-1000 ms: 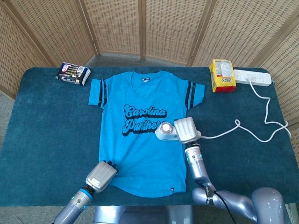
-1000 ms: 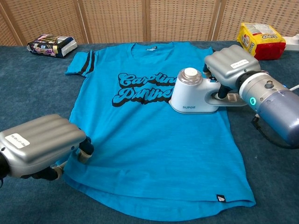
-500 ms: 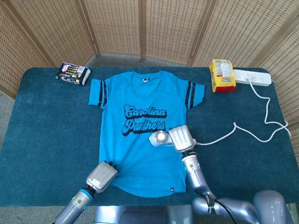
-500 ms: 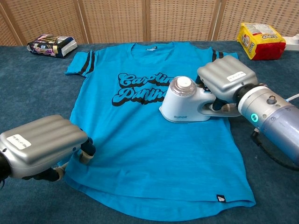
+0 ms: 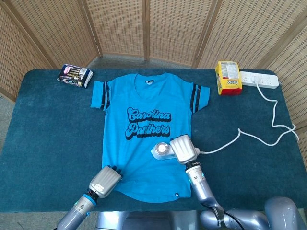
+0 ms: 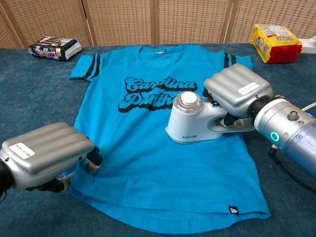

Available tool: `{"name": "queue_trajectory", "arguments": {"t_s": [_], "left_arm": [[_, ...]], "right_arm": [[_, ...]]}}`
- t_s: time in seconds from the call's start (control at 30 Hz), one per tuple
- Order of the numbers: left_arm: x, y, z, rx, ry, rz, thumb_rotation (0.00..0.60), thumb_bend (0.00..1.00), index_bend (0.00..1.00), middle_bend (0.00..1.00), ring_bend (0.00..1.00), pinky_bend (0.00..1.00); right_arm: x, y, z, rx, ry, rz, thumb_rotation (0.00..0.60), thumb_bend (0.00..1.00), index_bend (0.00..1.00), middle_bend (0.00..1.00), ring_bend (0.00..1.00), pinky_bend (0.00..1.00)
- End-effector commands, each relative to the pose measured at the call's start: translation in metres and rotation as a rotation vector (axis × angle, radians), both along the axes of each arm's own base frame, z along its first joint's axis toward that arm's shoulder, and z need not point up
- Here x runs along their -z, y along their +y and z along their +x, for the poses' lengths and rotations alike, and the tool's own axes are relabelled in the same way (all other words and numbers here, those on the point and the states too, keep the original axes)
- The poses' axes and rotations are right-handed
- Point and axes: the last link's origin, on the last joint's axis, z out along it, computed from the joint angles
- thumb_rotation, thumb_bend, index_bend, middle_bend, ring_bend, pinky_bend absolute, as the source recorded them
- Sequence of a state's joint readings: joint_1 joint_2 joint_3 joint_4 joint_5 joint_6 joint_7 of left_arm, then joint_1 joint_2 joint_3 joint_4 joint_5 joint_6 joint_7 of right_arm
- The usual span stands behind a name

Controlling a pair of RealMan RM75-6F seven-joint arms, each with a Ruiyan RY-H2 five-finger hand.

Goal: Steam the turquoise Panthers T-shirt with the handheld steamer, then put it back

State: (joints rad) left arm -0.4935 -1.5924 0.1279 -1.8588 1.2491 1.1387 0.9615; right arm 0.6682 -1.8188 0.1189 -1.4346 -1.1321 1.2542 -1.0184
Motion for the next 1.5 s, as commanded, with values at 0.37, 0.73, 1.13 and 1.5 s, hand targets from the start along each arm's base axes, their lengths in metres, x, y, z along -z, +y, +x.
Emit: {"name": "queue_trajectory", "arguments": {"t_s": [0.37, 0.73, 1.13, 1.5], "left_arm": [[0.001, 0.001, -0.001, -0.008, 0.003, 0.000, 0.599, 0.48, 0.66, 0.51, 0.45, 0.58], [0.003, 0.002, -0.001, -0.013, 0.006, -0.001, 0.600, 0.48, 0.66, 0.51, 0.45, 0.58], [0.001, 0.003, -0.001, -0.019, 0.006, 0.006, 0.600, 0.48, 0.66, 0.51, 0.45, 0.58], [0.003, 0.002, 0.000, -0.014, 0.006, 0.002, 0.599, 0.48, 0.66, 0.51, 0.45, 0.58]], "right_arm": [[-0.003, -0.029, -0.004, 0.015, 0.028, -0.054, 0.600, 0.27, 0.78, 0.77, 0.80, 0.73], [-0.005, -0.055, -0.012, 0.051, 0.044, -0.089, 0.600, 0.27, 0.78, 0.77, 0.80, 0.73], [-0.009, -0.071, -0.015, 0.069, 0.057, -0.114, 0.600, 0.26, 0.78, 0.77, 0.80, 0.73], [-0.006, -0.052, -0.013, 0.030, 0.072, -0.068, 0.600, 0.26, 0.78, 0.77, 0.80, 0.73]]}}
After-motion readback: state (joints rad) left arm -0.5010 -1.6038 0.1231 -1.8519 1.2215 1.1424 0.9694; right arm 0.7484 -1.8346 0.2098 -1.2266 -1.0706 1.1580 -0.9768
